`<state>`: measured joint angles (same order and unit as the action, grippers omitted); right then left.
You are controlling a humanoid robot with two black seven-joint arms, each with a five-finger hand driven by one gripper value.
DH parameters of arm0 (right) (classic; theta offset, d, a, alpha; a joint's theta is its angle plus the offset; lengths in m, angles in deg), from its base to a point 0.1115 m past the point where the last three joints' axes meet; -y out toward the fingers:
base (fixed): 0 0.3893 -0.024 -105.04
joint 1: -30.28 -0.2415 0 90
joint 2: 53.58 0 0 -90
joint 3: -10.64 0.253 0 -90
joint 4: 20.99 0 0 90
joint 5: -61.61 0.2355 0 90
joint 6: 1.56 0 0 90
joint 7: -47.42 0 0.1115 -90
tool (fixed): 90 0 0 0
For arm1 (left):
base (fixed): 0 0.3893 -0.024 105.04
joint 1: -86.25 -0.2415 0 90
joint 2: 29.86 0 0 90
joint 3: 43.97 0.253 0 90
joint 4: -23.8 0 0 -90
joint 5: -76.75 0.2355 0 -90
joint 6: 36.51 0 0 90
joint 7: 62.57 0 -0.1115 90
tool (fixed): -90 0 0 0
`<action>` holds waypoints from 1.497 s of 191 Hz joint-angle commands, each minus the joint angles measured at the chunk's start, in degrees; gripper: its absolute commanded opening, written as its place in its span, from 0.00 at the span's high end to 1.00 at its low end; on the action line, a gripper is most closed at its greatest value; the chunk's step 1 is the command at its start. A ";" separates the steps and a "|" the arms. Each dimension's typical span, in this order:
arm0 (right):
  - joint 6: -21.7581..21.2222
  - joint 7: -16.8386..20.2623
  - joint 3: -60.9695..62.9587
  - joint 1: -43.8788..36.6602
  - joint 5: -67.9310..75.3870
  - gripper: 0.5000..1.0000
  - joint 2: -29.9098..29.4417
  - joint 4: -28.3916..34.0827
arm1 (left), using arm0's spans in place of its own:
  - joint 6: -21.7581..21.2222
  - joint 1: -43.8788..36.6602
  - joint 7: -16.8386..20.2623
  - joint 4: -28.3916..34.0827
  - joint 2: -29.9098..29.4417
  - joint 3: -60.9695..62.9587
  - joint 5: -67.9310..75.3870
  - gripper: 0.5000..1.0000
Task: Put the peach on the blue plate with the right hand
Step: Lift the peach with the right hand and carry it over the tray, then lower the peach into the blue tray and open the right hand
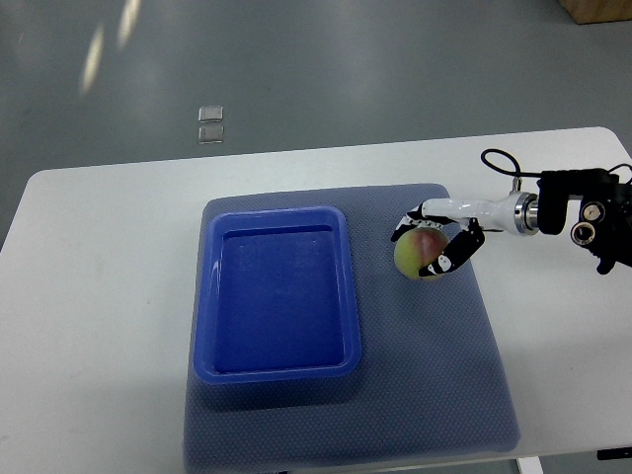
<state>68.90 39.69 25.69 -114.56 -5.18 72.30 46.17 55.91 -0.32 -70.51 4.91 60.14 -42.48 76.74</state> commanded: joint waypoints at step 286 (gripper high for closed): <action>3.54 0.08 2.18 -10.73 8.34 0.13 -32.27 -22.61 | 0.39 0.00 0.03 0.44 0.00 0.09 0.01 0.00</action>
<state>72.52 39.65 20.59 -124.06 0.41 36.79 21.70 56.30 -0.31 -70.52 5.27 60.14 -42.38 76.75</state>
